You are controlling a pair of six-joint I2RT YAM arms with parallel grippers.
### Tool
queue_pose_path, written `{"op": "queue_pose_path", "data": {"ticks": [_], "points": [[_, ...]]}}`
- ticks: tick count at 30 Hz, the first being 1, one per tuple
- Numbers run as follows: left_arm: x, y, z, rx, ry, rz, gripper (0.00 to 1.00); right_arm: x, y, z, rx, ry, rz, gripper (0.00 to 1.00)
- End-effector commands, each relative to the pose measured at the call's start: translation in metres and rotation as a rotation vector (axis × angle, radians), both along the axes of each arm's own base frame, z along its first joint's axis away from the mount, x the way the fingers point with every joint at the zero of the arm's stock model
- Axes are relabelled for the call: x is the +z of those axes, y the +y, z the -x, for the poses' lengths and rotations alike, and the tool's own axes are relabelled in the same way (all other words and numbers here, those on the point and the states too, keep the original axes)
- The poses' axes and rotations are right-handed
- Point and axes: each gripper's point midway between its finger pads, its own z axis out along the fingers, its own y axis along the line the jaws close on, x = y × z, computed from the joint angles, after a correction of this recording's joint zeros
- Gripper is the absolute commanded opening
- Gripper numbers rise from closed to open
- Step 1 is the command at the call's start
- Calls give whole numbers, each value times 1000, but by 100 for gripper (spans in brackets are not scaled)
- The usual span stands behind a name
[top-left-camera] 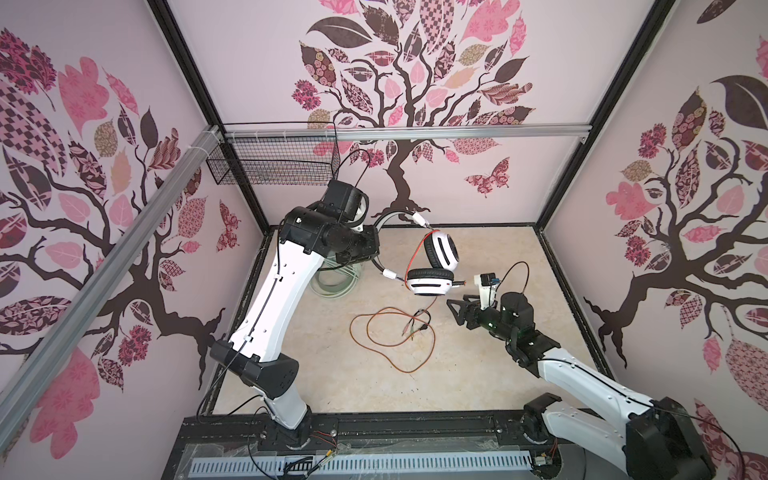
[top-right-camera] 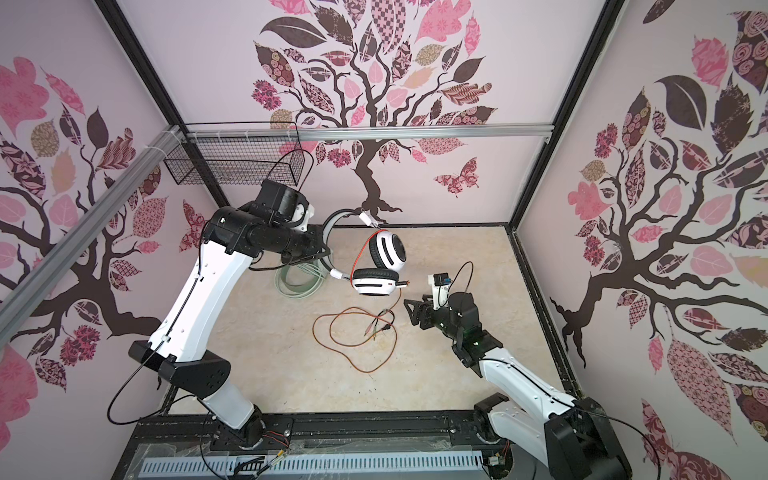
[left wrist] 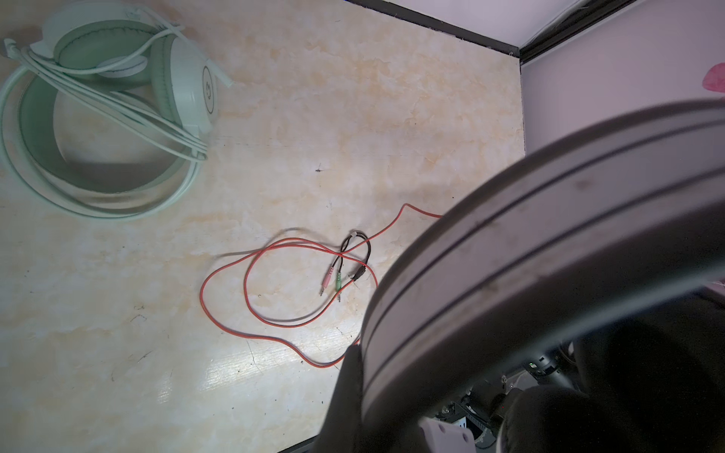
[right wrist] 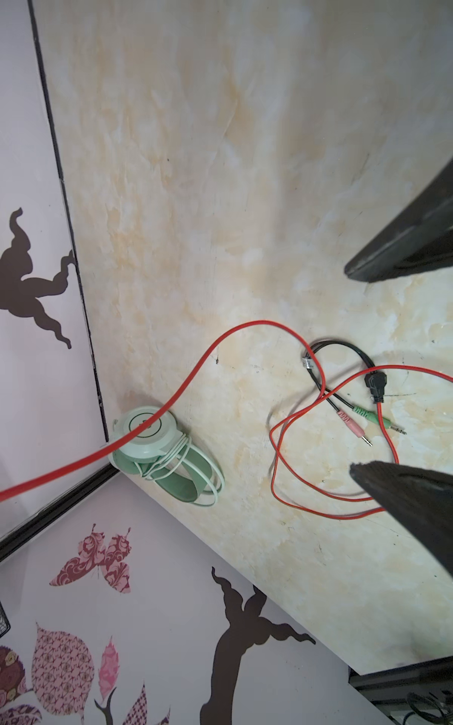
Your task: Wrap the headphones
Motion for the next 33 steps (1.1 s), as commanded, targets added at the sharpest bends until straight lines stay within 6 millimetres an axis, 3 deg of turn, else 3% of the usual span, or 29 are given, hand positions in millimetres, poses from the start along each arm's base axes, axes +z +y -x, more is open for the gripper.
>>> {"op": "queue_pose_path", "data": {"ticks": [1, 6, 12, 19, 24, 29, 33], "points": [[29, -8, -5, -5, -66, 80, 0, -16, 7, -3, 10, 68, -38, 75], [34, -13, -9, -17, -73, 103, 0, -35, 32, -18, 96, 120, -93, 73], [38, -14, -9, -19, -80, 118, 0, -40, 45, -61, 73, 116, -149, 65], [42, -12, -7, -18, -89, 122, 0, -62, 51, -95, 13, 166, -205, 41], [44, -12, -7, -21, -93, 129, 0, -70, 50, -99, -32, 196, -271, 35], [44, -14, -8, -25, -91, 137, 0, -72, 53, -89, -38, 204, -403, 35], [44, -15, -8, -30, -87, 141, 0, -80, 69, -81, -10, 222, -477, 32]]}}
